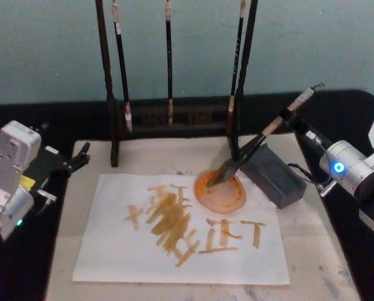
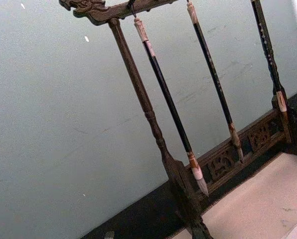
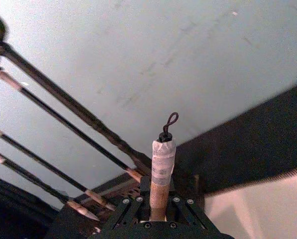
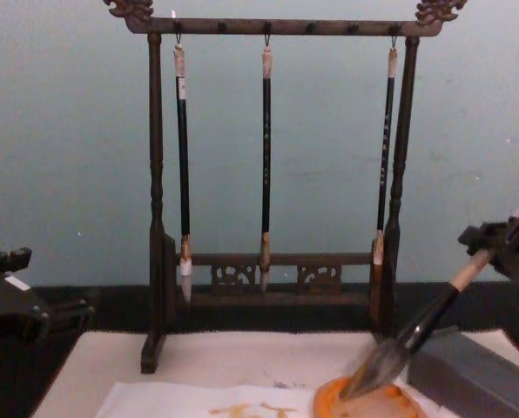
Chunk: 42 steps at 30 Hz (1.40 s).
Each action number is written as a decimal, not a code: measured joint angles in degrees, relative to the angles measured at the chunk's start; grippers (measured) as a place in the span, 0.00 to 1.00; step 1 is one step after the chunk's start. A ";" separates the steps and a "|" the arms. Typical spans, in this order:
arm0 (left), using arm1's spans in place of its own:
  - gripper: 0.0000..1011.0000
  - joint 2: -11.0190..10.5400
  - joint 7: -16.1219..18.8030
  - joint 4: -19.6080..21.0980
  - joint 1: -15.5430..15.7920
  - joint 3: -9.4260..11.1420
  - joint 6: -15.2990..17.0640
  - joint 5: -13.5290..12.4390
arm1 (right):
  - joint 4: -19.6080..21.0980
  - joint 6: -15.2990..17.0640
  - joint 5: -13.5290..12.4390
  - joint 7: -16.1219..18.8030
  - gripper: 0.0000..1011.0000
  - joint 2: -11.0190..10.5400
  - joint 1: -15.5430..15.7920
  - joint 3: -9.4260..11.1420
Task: Pick up the brush from the inkstone, write on the paper, then place the brush back to its original position.
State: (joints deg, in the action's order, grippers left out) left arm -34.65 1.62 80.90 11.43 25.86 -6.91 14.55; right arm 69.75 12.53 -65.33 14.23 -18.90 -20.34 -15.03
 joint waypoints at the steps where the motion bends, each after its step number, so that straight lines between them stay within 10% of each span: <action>1: 1.00 0.00 0.00 0.00 0.00 0.00 0.00 0.00 | 0.33 -0.17 -0.02 0.10 0.16 -0.13 0.05 -0.10; 21: 1.00 0.00 0.00 0.00 0.00 0.00 0.00 0.00 | 13.41 -8.73 7.95 1.20 0.16 -6.68 3.75 -3.22; 42: 1.00 0.00 0.00 0.00 0.00 0.00 0.00 0.00 | 26.96 -12.21 18.82 1.29 0.16 -13.67 13.78 -0.92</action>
State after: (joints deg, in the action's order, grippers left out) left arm -34.65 1.62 80.90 11.43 25.86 -6.91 14.55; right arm 96.71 0.32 -46.51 15.53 -32.56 -6.56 -15.95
